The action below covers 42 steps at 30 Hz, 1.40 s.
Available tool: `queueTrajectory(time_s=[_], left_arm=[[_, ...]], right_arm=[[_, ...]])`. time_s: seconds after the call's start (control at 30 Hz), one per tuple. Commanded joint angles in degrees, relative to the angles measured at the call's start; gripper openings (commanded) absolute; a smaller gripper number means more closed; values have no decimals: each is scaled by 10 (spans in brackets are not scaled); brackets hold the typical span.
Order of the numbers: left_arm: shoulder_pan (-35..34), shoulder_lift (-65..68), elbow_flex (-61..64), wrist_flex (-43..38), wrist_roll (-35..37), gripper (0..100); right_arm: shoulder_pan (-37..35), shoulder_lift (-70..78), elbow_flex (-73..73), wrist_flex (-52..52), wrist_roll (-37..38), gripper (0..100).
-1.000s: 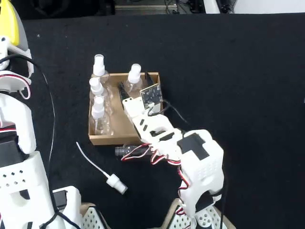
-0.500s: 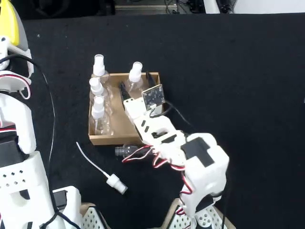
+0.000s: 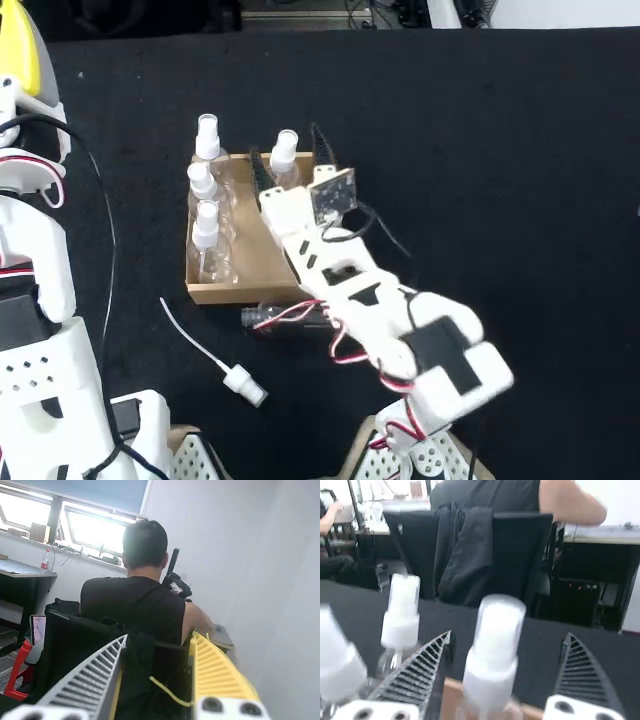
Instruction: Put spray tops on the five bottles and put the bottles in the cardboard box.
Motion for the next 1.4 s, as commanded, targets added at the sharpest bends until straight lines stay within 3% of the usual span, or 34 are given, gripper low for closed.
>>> queueTrajectory(time_s=[0.0,0.17,0.3,0.6,0.77,0.87,1.1,1.2,1.37], left_arm=[[-2,-4,-7,-8,4,173],[-2,-4,-7,-8,4,173],[-2,-4,-7,-8,4,173],[-1,-4,-7,-8,4,173],[-1,-4,-7,-8,4,173],[-1,-4,-7,-8,4,173],[-1,-3,-7,-8,4,173],[-1,-3,-7,-8,4,173],[-2,-1,-7,-8,4,173]], right_arm=[[14,-94,-7,66,0,294],[16,-227,-17,158,0,294],[32,-359,-29,297,-3,294],[98,-674,-99,786,-4,292],[128,-747,-154,1055,6,292],[122,-732,-189,1174,113,292],[-19,-653,-254,1437,375,292],[-80,-611,-253,1492,431,292],[-125,-526,-238,1488,484,292]])
